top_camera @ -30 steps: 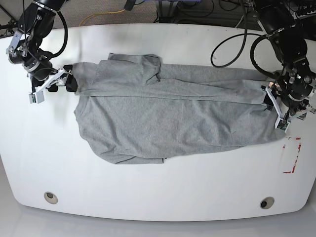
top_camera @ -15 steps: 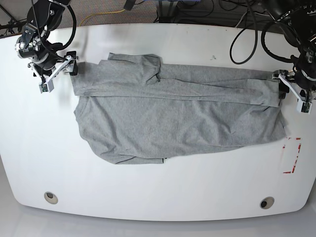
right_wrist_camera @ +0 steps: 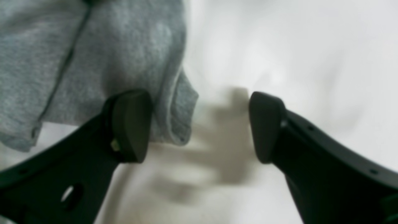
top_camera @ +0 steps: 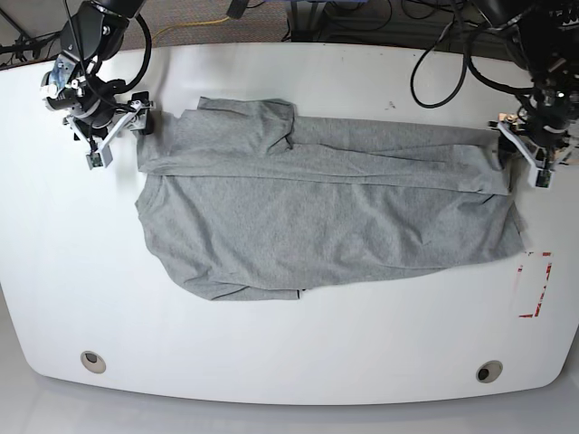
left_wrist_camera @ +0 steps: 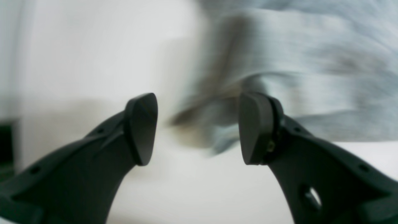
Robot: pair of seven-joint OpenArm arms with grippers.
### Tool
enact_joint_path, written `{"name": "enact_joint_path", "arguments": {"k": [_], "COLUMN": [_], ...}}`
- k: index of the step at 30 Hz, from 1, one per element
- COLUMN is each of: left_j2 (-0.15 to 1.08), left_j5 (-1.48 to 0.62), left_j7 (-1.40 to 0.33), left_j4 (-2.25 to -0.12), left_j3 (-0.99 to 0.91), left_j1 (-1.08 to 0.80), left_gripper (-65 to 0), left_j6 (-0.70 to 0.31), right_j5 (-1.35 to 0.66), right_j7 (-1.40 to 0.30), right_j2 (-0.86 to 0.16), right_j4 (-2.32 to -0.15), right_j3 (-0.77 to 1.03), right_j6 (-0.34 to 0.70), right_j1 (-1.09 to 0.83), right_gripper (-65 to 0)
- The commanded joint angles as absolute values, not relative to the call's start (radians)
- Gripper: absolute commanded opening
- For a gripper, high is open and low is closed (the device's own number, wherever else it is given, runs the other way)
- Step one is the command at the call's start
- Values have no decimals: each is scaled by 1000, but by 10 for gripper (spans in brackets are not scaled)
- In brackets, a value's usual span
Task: Fold the T-shirt properly
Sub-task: 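Release the fold and reposition both grippers along the folded edge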
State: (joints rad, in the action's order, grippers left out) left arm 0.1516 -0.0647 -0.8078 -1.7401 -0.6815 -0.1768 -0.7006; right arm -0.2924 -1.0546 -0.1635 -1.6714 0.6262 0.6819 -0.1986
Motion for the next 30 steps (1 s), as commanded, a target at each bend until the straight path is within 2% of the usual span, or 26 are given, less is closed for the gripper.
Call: {"name": "enact_joint_path", "arguments": {"k": [1,13,25,27,28,30], "left_j2": [151,156,220,222,222,223], "left_j5": [-39,-16,-19,-16,-16,-16], "left_j7": [-723,-671,-618,-611,-610,-608], "left_j4": [-1756,-1750,-1558,-1540,-1531,-1521], "left_j3": [-670,-723,-684,-684,-684,-684], "left_j1": [-205,-242,-197,-188,-188,-170], "left_gripper": [-271,-271,-271,-271,-272,-287], "left_j6": [-698,-698,-698,-698,-698,-698], "right_j5": [-295,-295,-295,-295,-295,-295], "right_j7": [-1055,-1055,-1055,-1055,-1053,-1050], "right_j2": [-176,-156,-154,-154,-154,-153], "right_j4": [-1696,-1696,-1696,-1695,-1692,-1692], "right_j3": [630,596,596,596,596,596], "right_j6": [690,690,690,690,690,690], "right_j1": [-208,-216,-208,-208,-206,-205], "right_gripper": [-184,-184,-185,-217,-254,-380]}}
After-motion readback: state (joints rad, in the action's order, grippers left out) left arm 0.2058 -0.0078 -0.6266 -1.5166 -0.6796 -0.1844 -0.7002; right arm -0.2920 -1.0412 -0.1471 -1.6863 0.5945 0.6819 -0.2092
